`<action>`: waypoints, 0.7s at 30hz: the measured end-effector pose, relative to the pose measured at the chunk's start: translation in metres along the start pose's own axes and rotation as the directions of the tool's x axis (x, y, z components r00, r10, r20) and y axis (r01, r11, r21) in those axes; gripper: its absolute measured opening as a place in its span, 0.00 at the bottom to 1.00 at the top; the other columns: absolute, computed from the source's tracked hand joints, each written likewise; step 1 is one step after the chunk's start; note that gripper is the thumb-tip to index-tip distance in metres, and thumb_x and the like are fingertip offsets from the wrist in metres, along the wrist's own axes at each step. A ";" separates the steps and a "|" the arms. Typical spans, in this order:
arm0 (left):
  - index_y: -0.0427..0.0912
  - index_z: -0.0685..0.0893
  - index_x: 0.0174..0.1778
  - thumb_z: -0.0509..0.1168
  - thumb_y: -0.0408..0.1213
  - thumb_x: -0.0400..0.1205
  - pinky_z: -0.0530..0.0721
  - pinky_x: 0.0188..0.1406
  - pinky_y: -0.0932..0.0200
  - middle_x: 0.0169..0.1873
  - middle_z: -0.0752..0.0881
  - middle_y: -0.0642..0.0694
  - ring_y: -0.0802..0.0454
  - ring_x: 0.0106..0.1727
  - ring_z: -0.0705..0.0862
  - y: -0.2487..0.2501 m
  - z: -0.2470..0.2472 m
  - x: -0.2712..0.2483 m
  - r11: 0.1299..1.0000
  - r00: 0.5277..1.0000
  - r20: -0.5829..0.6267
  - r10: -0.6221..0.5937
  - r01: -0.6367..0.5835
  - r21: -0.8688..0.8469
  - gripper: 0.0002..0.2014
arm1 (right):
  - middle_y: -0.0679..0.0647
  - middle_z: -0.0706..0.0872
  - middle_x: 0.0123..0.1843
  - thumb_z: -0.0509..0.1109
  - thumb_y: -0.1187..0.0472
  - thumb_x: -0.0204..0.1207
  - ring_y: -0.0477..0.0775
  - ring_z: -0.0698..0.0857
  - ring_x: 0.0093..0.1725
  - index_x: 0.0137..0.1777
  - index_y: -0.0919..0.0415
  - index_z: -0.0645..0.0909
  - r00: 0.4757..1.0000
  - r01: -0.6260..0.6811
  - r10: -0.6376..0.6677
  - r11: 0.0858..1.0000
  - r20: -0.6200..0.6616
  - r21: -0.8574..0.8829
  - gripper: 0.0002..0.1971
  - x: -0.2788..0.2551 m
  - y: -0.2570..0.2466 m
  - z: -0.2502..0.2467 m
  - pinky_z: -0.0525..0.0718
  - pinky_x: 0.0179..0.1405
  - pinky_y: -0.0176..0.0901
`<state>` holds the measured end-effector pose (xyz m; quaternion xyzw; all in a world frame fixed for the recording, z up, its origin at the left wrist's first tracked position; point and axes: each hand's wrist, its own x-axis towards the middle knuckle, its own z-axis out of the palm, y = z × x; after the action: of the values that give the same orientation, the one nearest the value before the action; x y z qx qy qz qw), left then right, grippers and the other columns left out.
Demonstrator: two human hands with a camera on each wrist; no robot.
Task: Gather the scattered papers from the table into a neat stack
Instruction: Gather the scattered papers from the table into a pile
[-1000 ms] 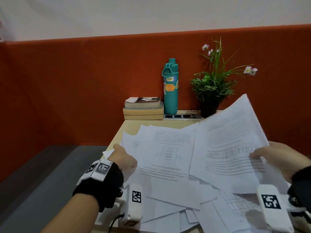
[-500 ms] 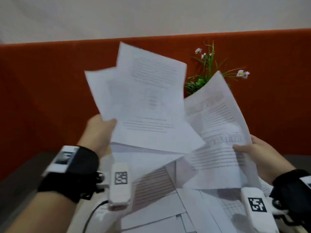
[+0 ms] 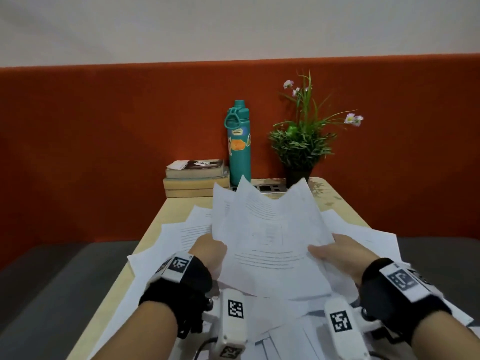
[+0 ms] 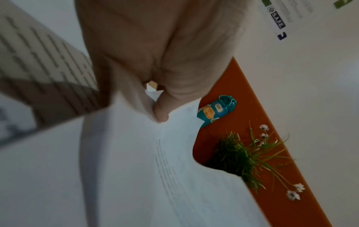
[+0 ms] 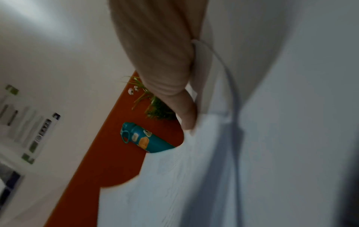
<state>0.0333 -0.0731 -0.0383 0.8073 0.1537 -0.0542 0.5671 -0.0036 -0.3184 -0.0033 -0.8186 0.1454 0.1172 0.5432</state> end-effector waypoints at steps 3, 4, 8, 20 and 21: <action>0.35 0.82 0.52 0.65 0.29 0.82 0.87 0.43 0.61 0.53 0.89 0.37 0.40 0.49 0.88 0.010 -0.019 -0.009 0.989 0.999 0.048 0.020 -0.013 -0.144 0.05 | 0.57 0.90 0.58 0.67 0.66 0.79 0.61 0.89 0.54 0.66 0.62 0.79 0.986 0.166 -0.167 0.969 -0.005 0.182 0.16 -0.005 -0.006 -0.004 0.84 0.59 0.56; 0.34 0.80 0.53 0.68 0.30 0.80 0.88 0.42 0.58 0.51 0.89 0.36 0.40 0.47 0.88 0.013 -0.026 -0.013 0.971 0.998 0.053 0.039 -0.025 -0.238 0.08 | 0.57 0.90 0.59 0.66 0.67 0.80 0.60 0.89 0.55 0.67 0.62 0.79 0.978 0.202 -0.209 0.949 0.002 0.243 0.16 -0.007 -0.009 -0.004 0.85 0.59 0.53; 0.33 0.82 0.66 0.71 0.31 0.78 0.88 0.58 0.47 0.59 0.90 0.35 0.37 0.60 0.88 0.007 -0.051 -0.022 0.888 0.967 0.254 0.032 0.089 -0.451 0.19 | 0.58 0.88 0.62 0.65 0.68 0.81 0.60 0.87 0.60 0.69 0.64 0.78 0.964 0.201 -0.241 0.938 0.114 0.284 0.17 -0.010 -0.008 0.012 0.80 0.67 0.57; 0.37 0.82 0.58 0.62 0.19 0.80 0.90 0.25 0.51 0.42 0.94 0.36 0.40 0.35 0.93 -0.045 -0.093 -0.021 0.879 0.978 0.210 -0.010 0.108 -0.464 0.14 | 0.59 0.81 0.69 0.70 0.40 0.72 0.56 0.82 0.61 0.72 0.63 0.72 0.972 -0.237 0.162 0.618 -0.173 -0.749 0.35 -0.005 -0.007 -0.054 0.78 0.57 0.42; 0.39 0.83 0.53 0.61 0.19 0.81 0.90 0.24 0.51 0.36 0.94 0.38 0.42 0.31 0.92 -0.048 -0.092 -0.019 0.876 0.978 0.206 -0.011 0.109 -0.470 0.13 | 0.57 0.78 0.73 0.69 0.41 0.74 0.56 0.78 0.69 0.75 0.64 0.70 0.963 -0.264 0.193 0.558 -0.186 -0.787 0.35 -0.003 -0.001 -0.058 0.76 0.63 0.40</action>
<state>-0.0080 0.0240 -0.0443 0.6275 0.1303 -0.1119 0.7594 -0.0036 -0.3709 0.0207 -0.9529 0.2027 0.2076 0.0883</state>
